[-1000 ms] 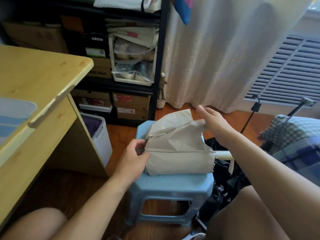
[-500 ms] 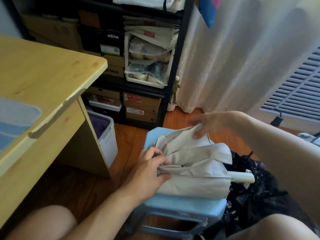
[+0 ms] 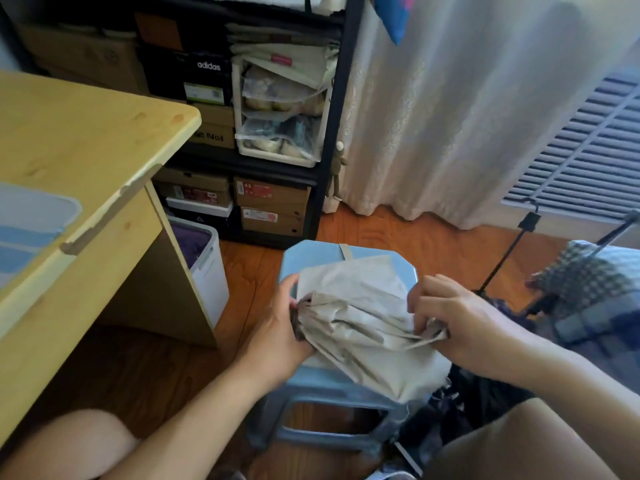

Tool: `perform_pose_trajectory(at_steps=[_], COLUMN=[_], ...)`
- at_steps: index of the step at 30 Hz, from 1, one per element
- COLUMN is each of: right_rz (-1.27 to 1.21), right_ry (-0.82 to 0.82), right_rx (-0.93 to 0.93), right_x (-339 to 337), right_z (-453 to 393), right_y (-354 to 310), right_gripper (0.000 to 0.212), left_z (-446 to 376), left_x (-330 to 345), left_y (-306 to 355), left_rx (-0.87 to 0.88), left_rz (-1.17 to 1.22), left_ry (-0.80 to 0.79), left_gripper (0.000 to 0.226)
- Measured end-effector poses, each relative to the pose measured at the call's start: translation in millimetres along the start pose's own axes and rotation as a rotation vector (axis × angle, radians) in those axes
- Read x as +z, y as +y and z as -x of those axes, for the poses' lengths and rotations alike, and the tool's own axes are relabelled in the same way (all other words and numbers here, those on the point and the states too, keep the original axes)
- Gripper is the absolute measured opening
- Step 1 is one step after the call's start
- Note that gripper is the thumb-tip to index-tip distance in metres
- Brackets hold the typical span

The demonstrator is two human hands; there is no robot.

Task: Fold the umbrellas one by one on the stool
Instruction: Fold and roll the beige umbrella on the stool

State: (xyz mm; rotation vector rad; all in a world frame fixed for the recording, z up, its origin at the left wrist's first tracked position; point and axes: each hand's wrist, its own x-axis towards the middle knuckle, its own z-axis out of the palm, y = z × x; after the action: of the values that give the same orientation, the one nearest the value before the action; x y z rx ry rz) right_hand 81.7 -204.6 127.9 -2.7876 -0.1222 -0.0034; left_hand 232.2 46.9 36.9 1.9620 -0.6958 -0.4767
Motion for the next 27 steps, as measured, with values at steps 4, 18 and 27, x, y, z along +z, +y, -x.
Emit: perform_pose_trajectory(at_steps=[4,18,27], right_rz=[0.077,0.062,0.162], right_ry=[-0.090,0.079,0.291], right_rx=[-0.074,0.063,0.157], right_x=[37.3,70.3,71.4], right_z=[31.7,23.4,1.5], right_y=[-15.5,-16.3,-7.5], right_gripper=[0.033,0.043,0.056], left_z=[4.0,0.7,10.8], left_x=[1.3,-19.2,-12.7], left_y=[-9.9,0.5,14.1], left_rx=[0.061,0.091,0.170], left_rz=[-0.166,-0.324,-0.151], left_ry=[-0.019,-0.013,0.213], left_gripper=[0.063,0.077,0.044])
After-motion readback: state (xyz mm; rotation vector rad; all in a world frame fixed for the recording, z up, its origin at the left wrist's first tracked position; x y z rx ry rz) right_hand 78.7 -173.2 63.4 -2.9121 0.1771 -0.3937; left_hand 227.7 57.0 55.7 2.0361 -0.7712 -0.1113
